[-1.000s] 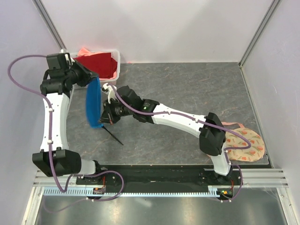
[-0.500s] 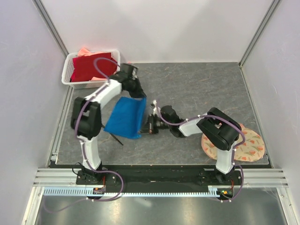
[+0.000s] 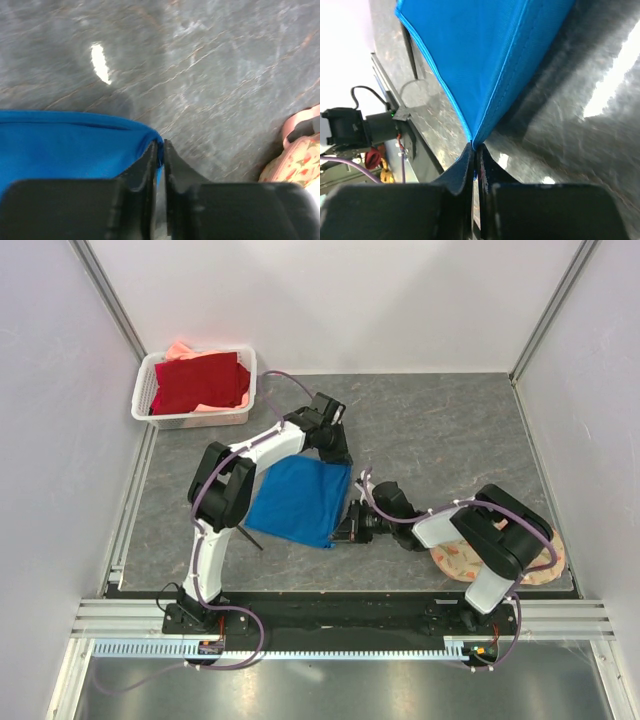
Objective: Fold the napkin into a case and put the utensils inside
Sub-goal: Turn over the upper triangle folded napkin at the center of the board, then smooth out the lower triangle-folded napkin at the center of the board.
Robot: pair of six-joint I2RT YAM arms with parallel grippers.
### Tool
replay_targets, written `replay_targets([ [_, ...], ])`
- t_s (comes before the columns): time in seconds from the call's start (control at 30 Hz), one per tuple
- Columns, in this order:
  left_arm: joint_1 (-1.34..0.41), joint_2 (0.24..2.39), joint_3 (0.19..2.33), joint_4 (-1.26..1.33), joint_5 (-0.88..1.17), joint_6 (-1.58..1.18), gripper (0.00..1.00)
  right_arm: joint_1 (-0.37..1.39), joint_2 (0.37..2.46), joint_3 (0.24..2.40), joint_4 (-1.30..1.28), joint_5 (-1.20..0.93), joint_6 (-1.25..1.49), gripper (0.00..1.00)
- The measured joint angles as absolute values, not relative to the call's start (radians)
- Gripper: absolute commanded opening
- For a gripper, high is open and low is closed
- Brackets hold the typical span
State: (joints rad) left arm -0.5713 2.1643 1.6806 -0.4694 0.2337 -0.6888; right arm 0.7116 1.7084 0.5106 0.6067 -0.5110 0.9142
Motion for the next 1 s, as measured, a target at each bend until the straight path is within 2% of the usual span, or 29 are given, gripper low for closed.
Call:
replay_targets([
  [0.03, -0.576, 2.169, 1.686, -0.457, 0.232, -0.69, 0.37, 0.711, 1.699, 0.508, 0.588, -0.509, 0.909, 0.29],
  [0.07, -0.58, 2.178, 1.695, -0.434, 0.228, -0.69, 0.42, 0.714, 1.685, 0.505, 0.551, -0.509, 0.9, 0.37],
  [0.1, -0.582, 2.185, 1.707, -0.414, 0.226, -0.689, 0.55, 0.718, 1.668, 0.5, 0.512, -0.506, 0.891, 0.48],
  [0.17, -0.582, 2.189, 1.729, -0.392, 0.228, -0.686, 0.67, 0.722, 1.621, 0.498, 0.421, -0.498, 0.878, 0.58],
  [0.2, -0.582, 2.189, 1.742, -0.391, 0.23, -0.684, 0.71, 0.723, 1.586, 0.499, 0.384, -0.483, 0.86, 0.66],
  [0.3, -0.581, 2.188, 1.787, -0.402, 0.241, -0.679, 0.72, 0.702, 1.477, 0.493, 0.262, -0.436, 0.826, 0.76],
  [0.4, -0.58, 2.156, 1.801, -0.44, 0.248, -0.665, 0.71, 0.667, 1.378, 0.492, 0.143, -0.387, 0.796, 0.79],
  [0.53, -0.579, 2.024, 1.729, -0.49, 0.245, -0.637, 0.67, 0.612, 1.336, 0.495, 0.044, -0.344, 0.769, 0.79],
  [0.67, -0.58, 1.784, 1.535, -0.496, 0.241, -0.608, 0.59, 0.525, 1.357, 0.536, -0.031, -0.324, 0.735, 0.74],
  [0.83, -0.626, 1.547, 1.268, -0.499, 0.228, -0.594, 0.55, 0.421, 1.489, 0.685, -0.068, -0.319, 0.677, 0.59],
  [0.9, -0.685, 1.524, 1.187, -0.505, 0.207, -0.594, 0.52, 0.401, 1.548, 0.741, -0.069, -0.324, 0.661, 0.5],
  [1.0, -0.782, 1.529, 1.099, -0.523, 0.175, -0.595, 0.46, 0.382, 1.64, 0.828, -0.061, -0.345, 0.648, 0.46],
])
